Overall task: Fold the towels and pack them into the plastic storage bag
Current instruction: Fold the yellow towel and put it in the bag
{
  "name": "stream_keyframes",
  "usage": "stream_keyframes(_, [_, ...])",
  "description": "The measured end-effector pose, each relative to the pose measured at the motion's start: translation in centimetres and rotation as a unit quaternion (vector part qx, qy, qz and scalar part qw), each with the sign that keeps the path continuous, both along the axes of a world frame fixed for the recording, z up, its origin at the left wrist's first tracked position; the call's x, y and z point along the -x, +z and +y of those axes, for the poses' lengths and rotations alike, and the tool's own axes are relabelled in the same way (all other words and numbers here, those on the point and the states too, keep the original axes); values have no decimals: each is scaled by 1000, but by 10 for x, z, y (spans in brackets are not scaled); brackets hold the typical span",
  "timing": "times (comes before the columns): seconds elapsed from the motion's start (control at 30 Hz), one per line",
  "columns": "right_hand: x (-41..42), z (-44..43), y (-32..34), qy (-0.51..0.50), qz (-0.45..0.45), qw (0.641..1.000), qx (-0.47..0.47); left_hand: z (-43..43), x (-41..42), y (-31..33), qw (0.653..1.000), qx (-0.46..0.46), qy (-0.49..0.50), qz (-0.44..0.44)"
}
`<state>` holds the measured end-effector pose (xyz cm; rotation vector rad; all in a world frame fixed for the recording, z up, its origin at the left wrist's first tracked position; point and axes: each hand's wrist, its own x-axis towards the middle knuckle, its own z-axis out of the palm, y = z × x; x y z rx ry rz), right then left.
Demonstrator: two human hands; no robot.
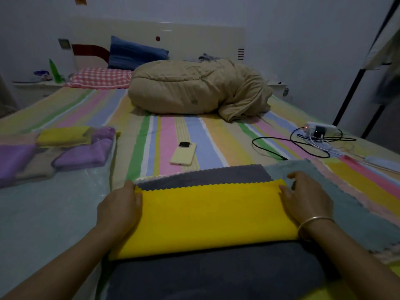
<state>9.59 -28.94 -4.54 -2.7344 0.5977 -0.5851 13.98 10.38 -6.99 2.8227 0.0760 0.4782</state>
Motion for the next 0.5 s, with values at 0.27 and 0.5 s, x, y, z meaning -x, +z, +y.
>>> stream_keyframes(0.27, [108, 64, 35, 74, 196, 820, -533, -49, 38, 15, 975, -30, -203, -85])
stream_keyframes(0.5, [100, 73, 8, 9, -79, 668, -739, -81, 65, -19, 959, -50, -271, 64])
